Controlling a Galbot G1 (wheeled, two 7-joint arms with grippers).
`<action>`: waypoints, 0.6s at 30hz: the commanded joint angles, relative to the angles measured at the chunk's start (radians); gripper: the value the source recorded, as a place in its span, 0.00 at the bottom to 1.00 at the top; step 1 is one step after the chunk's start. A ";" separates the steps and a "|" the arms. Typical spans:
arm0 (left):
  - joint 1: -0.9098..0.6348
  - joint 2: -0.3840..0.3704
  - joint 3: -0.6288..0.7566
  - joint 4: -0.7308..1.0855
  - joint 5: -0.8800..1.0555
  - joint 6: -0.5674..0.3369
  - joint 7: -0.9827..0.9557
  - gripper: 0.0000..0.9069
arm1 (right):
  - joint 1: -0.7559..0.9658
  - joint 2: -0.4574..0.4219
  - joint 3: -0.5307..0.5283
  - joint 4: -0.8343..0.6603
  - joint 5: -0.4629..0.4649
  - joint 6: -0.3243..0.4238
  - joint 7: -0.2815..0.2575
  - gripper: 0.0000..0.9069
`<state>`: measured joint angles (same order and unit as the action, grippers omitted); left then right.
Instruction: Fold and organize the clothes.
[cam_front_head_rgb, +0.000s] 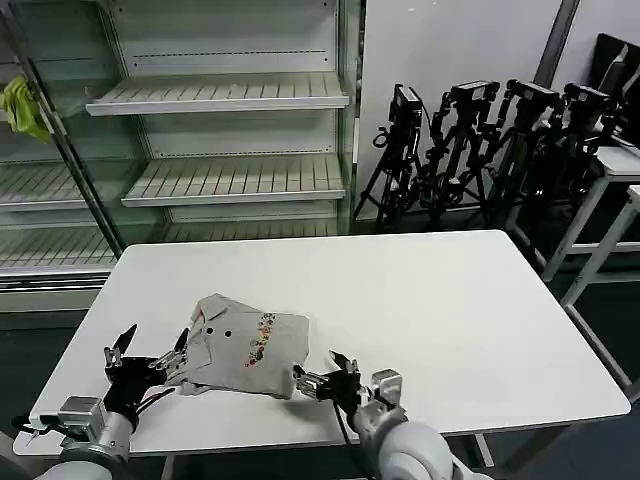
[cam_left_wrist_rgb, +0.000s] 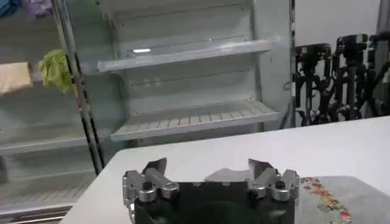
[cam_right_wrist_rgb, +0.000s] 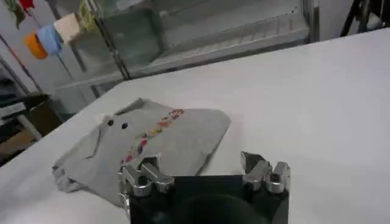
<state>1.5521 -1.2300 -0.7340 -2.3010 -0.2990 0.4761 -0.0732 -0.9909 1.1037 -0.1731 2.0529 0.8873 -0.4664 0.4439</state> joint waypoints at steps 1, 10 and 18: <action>0.019 -0.018 -0.009 -0.007 0.013 -0.009 0.001 1.00 | 0.082 0.183 -0.023 -0.178 0.010 -0.004 0.005 1.00; 0.019 -0.021 -0.014 -0.020 0.013 -0.012 0.001 1.00 | 0.062 0.223 -0.026 -0.206 0.004 -0.008 0.000 0.69; 0.021 -0.021 -0.017 -0.020 0.013 -0.020 0.001 1.00 | 0.050 0.218 -0.025 -0.187 -0.016 -0.007 0.002 0.00</action>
<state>1.5702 -1.2478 -0.7504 -2.3191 -0.2886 0.4600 -0.0721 -0.9470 1.2867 -0.1940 1.8873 0.8782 -0.4693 0.4412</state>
